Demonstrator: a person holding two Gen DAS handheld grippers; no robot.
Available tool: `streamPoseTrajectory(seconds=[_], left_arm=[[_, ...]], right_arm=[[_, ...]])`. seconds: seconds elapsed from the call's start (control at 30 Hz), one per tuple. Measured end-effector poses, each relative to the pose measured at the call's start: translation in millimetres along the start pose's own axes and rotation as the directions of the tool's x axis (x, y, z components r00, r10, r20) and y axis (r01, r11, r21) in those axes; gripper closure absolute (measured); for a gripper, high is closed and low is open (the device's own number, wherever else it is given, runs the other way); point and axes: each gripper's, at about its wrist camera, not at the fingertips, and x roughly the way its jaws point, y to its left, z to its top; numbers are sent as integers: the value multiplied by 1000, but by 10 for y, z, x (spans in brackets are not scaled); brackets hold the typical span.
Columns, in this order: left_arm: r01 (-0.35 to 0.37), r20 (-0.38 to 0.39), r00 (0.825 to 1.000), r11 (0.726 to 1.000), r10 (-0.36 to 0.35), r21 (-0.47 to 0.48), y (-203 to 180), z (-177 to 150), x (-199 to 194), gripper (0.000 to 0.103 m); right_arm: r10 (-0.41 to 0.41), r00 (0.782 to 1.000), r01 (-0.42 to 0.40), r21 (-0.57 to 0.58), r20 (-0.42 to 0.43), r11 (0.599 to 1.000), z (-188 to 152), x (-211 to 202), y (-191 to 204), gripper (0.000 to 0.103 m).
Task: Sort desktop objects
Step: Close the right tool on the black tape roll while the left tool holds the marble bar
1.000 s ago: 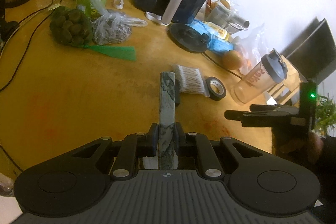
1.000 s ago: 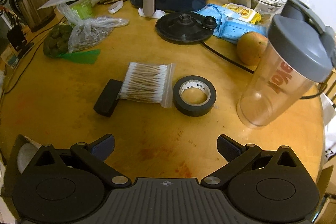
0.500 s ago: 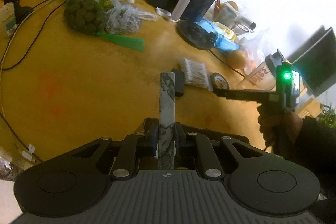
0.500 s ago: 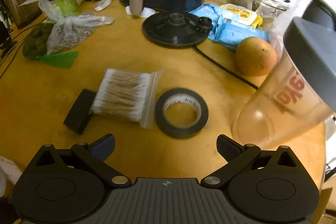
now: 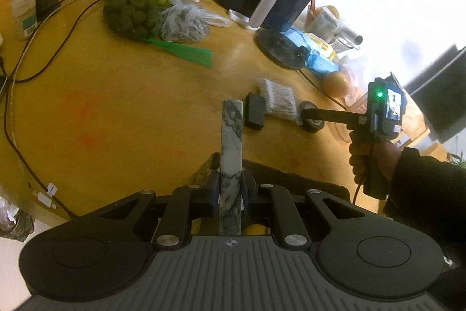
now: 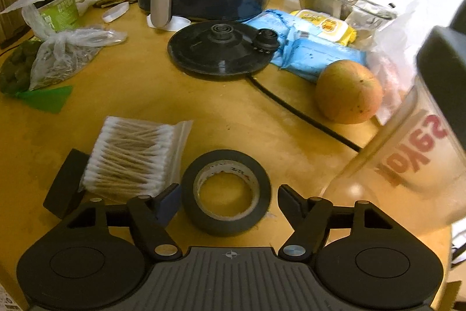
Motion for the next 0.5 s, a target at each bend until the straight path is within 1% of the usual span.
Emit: streamPoseTrajectory(seconds=[0.3,0.5], left_arm=[[-12,7,1000,1000,12,-20,47,-17,-41,87],[-14,8,1000,1000,14,-23,58,-1,-49,87]], right_arm=[[1,1000,-1,2,-21,1000,18,193,24,27],[17,1000,-16,36,-19,999,22,213,-12,28]])
